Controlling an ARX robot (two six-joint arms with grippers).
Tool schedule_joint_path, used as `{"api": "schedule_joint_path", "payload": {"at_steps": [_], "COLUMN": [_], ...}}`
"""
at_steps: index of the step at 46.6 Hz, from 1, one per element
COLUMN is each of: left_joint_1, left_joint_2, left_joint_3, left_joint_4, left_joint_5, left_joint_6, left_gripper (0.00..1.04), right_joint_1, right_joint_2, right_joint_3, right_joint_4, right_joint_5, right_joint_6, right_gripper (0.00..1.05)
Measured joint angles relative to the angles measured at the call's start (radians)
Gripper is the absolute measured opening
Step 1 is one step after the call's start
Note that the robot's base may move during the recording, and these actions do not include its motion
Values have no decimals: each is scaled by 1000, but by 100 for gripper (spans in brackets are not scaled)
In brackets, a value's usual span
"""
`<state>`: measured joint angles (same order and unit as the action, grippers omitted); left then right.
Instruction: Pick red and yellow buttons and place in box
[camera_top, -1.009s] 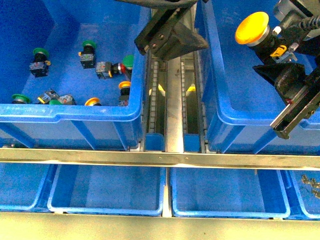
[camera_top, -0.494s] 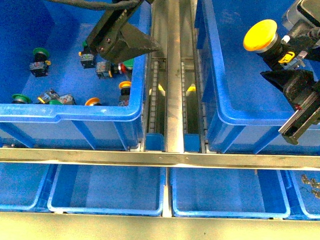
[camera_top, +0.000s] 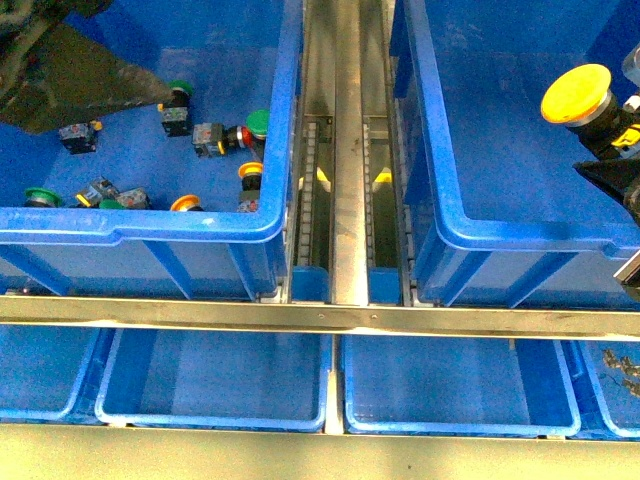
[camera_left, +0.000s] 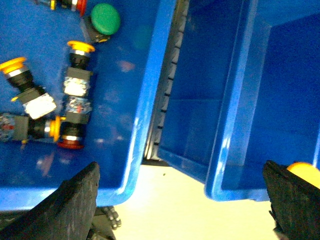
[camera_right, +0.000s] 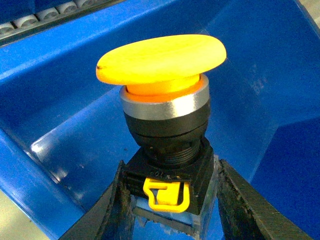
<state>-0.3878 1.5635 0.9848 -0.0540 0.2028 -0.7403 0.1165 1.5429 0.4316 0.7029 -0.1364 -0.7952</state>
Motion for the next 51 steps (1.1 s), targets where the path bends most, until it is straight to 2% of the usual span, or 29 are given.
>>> {"api": "schedule_joint_path", "payload": {"at_steps": [16, 34, 40, 45, 47, 49, 51], "left_joint_1": [-1, -42, -48, -50, -63, -66, -60], "left_joint_2": [-222, -428, -556, -584, -586, -599, -612], "left_joint_3": [-248, -332, -391, -405, -432, -506, -565], "left_joint_4": [32, -2, -77, -85, -13, 182, 318], "left_joint_5": [-105, -230, -295, -303, -370, -485, -550], "left_joint_6": [177, 178, 149, 141, 176, 278, 343], "left_gripper": [97, 97, 97, 97, 94, 87, 82], "right_joint_1": [-59, -50, -35, -21, -14, -6, 5], "right_joint_2": [-87, -256, -348, -428, -445, -462, -484], "right_joint_3": [0, -46, -91, -135, -145, -153, -164], "right_joint_4": [-79, -158, -201, -244, -254, -265, -277], "right_joint_5": [-56, -91, -106, -116, -116, -116, -115], "right_joint_6": [-17, -40, -42, -44, -44, -44, -43], "right_gripper": [37, 37, 36, 36, 36, 36, 36]}}
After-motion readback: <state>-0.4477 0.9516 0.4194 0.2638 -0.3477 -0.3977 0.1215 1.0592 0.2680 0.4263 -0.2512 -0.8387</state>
